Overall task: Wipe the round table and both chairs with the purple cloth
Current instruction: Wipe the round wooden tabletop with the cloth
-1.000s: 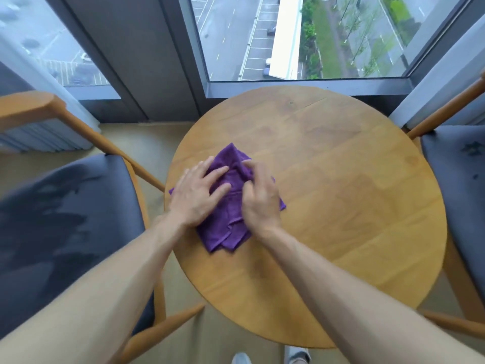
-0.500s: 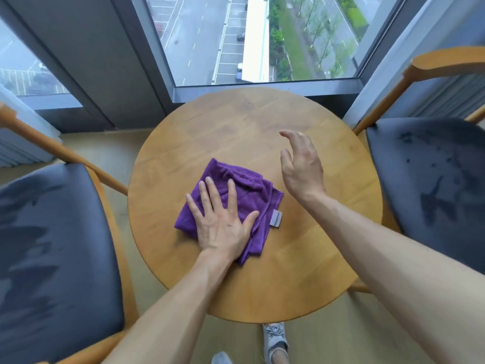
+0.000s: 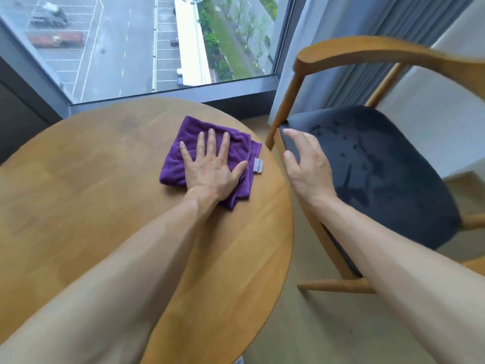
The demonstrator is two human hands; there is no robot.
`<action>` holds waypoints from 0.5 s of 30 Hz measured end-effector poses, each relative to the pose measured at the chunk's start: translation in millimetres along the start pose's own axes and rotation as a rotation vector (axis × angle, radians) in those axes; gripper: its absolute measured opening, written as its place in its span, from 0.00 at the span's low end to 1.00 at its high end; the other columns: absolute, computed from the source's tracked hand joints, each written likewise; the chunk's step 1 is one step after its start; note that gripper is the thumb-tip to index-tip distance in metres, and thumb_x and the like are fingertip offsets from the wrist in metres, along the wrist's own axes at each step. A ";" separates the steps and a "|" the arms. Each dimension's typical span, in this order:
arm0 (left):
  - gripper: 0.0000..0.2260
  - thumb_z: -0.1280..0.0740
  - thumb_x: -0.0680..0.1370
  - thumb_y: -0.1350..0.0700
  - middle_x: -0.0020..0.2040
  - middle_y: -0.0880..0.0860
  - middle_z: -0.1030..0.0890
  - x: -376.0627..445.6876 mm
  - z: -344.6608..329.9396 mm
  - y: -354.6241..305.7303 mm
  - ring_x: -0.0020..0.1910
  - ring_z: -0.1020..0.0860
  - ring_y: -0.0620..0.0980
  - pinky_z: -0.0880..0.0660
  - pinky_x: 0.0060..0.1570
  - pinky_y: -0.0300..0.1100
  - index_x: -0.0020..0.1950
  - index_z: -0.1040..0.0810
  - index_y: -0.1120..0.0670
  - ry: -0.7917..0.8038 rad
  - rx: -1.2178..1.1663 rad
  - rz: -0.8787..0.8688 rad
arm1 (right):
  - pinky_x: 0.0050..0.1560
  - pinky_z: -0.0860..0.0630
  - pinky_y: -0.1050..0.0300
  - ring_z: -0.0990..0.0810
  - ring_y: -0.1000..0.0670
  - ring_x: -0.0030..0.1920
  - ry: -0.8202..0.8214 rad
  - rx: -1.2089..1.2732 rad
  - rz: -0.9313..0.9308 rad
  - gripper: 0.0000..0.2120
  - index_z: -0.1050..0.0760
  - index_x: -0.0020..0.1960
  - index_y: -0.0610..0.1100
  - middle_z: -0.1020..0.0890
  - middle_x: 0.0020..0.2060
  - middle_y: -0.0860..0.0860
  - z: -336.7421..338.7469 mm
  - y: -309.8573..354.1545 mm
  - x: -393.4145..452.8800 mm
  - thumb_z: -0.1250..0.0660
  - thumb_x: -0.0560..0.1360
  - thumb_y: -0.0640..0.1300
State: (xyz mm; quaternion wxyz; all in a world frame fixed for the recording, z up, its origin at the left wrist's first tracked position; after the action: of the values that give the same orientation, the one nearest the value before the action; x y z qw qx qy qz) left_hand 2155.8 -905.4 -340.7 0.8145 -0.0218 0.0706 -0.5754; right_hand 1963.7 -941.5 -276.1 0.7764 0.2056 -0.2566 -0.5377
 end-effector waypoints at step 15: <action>0.28 0.51 0.80 0.33 0.83 0.53 0.53 -165.9 -17.7 -69.7 0.81 0.57 0.59 0.63 0.70 0.71 0.80 0.45 0.38 0.078 -0.032 -0.415 | 0.67 0.34 0.53 0.29 0.49 0.69 0.028 -0.012 -0.083 0.20 0.30 0.73 0.50 0.28 0.71 0.49 -24.4 33.2 -71.0 0.43 0.82 0.42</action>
State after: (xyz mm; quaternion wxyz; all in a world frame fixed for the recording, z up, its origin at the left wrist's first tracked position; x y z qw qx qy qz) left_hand 2033.8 -772.1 -335.1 0.6748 -0.0263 0.1052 -0.7300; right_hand 1982.4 -862.5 -288.0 0.7581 0.2189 -0.2335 -0.5682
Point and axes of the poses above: each hand's wrist, its own x-axis towards the middle knuckle, its own z-axis out of the back of the hand, y = z × x, the point moved 1 cm from there along x, towards the middle knuckle
